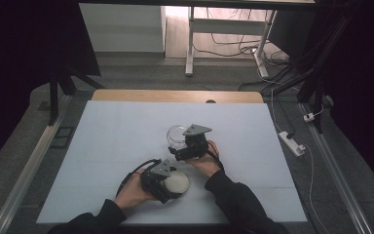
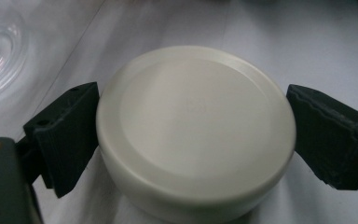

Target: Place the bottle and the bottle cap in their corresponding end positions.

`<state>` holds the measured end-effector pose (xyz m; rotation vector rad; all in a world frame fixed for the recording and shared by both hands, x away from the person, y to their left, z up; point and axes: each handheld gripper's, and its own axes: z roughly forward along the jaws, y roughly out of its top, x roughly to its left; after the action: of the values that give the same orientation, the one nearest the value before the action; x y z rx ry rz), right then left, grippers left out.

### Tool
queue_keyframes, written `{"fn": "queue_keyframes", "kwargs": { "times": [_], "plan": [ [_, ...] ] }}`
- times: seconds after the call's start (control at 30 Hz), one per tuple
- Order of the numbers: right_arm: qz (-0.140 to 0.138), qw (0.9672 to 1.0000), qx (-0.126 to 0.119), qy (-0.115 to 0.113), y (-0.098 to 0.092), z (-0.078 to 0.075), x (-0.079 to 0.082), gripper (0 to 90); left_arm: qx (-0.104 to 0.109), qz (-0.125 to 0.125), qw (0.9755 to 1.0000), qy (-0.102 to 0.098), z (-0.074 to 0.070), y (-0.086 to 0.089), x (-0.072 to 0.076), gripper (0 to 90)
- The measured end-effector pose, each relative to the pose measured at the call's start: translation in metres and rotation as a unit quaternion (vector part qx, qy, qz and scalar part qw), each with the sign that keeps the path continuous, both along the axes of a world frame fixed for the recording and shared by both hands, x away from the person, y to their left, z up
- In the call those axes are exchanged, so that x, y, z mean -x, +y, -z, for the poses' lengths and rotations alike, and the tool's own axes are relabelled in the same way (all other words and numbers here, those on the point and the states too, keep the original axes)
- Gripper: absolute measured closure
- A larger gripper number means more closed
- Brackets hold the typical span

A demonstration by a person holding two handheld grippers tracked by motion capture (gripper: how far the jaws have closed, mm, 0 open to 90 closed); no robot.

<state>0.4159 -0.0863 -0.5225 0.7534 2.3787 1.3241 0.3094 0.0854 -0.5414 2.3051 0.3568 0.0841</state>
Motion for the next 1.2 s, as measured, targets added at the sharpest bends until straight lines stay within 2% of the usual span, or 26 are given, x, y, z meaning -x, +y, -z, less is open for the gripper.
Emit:
{"fn": "queue_keyframes", "kwargs": {
  "times": [0.03,0.13,0.27,0.6,0.77,0.97,1.2],
  "plan": [
    [0.001,1.0000,-0.002,0.004,0.000,-0.001,-0.001,4.0,0.000,0.002,1.0000,-0.001,0.000,0.000,0.000,7.5],
    [0.003,1.0000,0.000,0.006,0.000,-0.002,0.000,3.7,0.021,0.001,0.9997,0.012,-0.001,0.003,-0.002,3.7],
    [0.002,1.0000,-0.003,0.006,0.000,-0.003,0.000,3.6,0.037,-0.006,0.9991,0.018,-0.001,0.006,-0.002,0.0],
    [0.000,0.9998,-0.015,0.014,-0.003,-0.006,0.000,2.0,0.051,-0.018,0.9983,0.020,-0.003,0.010,-0.001,0.0],
    [-0.003,0.9992,-0.024,0.031,-0.006,-0.009,0.000,1.0,0.061,-0.022,0.9977,0.022,-0.008,0.015,0.001,0.0],
    [-0.003,0.9995,-0.020,0.024,-0.009,-0.013,0.004,0.0,0.081,-0.034,0.9958,0.026,-0.013,0.021,0.004,0.0],
    [0.004,0.9997,-0.019,0.016,-0.013,-0.018,0.009,0.0,0.083,-0.044,0.9954,0.021,-0.019,0.026,0.006,0.0]
  ]
}}
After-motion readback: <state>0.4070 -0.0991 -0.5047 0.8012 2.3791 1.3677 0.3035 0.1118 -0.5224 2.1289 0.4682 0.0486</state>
